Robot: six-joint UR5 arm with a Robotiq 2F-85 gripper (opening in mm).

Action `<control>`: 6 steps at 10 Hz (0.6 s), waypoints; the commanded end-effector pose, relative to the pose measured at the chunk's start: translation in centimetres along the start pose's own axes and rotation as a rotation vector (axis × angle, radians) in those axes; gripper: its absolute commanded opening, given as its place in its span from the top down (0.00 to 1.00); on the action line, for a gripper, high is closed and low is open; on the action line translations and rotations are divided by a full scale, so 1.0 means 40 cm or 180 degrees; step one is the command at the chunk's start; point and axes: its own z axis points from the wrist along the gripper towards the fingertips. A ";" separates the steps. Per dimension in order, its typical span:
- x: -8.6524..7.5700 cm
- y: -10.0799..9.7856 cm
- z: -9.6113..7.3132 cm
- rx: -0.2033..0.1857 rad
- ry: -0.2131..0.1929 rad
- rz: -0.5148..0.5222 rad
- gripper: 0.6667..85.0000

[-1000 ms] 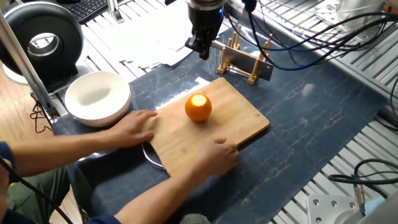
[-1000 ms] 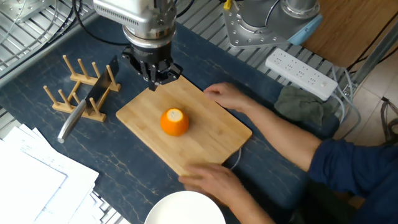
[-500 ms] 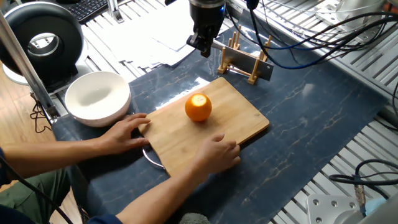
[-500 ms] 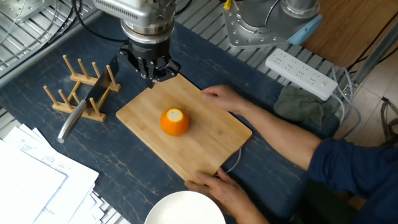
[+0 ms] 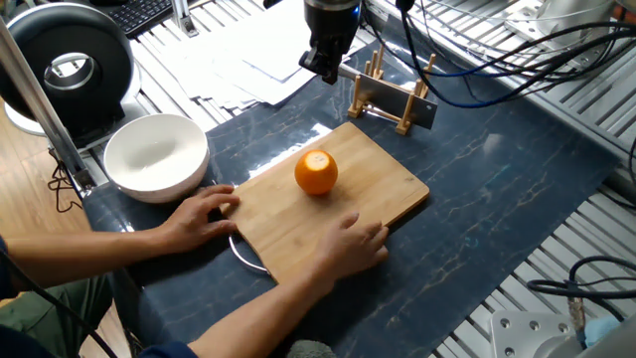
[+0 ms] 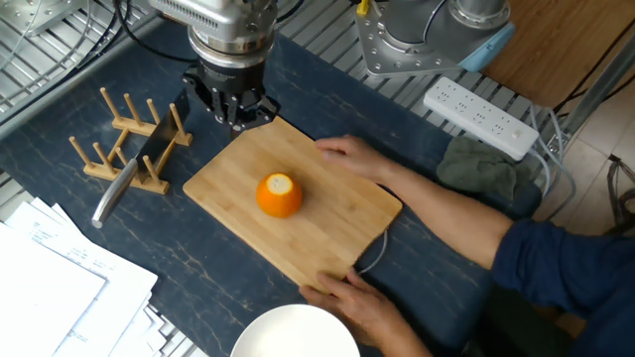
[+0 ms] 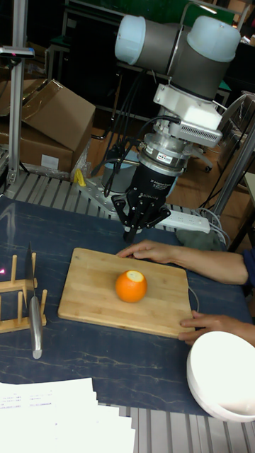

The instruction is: Chop the orange

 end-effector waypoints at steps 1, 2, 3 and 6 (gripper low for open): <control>-0.010 -0.013 -0.003 0.0057 -0.0052 -0.0177 0.99; -0.022 -0.007 -0.001 -0.0028 -0.0106 -0.0156 0.98; -0.029 -0.048 0.013 -0.0147 -0.0114 -0.0119 0.99; 0.010 -0.153 0.072 -0.0129 0.0038 -0.0151 0.89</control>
